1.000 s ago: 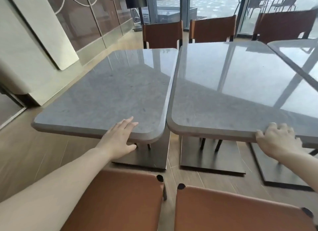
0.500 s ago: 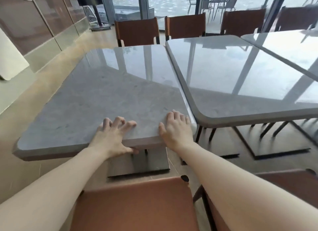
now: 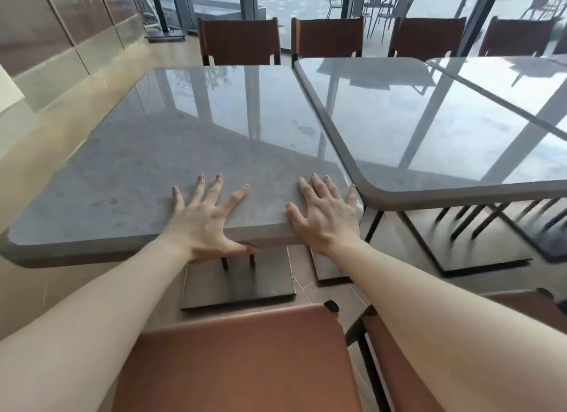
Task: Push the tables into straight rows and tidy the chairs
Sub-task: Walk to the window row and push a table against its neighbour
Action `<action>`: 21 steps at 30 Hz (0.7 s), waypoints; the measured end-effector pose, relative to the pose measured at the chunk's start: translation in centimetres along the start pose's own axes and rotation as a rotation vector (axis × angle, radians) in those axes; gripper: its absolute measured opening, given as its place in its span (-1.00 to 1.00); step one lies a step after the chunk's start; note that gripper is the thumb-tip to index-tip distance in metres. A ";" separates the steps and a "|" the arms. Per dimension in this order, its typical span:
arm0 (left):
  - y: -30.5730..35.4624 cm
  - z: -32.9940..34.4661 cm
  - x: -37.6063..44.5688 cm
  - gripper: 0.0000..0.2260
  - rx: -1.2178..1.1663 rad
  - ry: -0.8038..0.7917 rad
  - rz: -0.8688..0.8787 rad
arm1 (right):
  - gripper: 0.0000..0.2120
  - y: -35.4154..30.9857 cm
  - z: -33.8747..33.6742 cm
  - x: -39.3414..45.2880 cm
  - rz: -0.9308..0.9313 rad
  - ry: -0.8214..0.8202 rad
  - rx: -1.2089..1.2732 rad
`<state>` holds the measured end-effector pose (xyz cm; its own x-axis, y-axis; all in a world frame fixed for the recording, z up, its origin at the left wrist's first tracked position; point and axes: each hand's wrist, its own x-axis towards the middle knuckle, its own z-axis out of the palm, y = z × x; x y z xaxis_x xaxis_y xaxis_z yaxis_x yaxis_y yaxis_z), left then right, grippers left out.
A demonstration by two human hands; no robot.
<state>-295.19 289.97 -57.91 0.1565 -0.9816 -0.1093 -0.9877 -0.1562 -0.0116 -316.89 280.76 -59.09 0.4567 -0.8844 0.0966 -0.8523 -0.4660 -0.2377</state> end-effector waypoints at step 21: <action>-1.5 0.5 1.8 0.13 -0.034 0.016 0.051 | -0.43 -0.3 0.3 1.0 0.016 0.126 0.009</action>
<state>-293.46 288.46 -58.63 0.1065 -0.9900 -0.0925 -0.9936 -0.1094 0.0271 -316.07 280.01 -59.22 0.4065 -0.8884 0.2134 -0.8567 -0.4518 -0.2490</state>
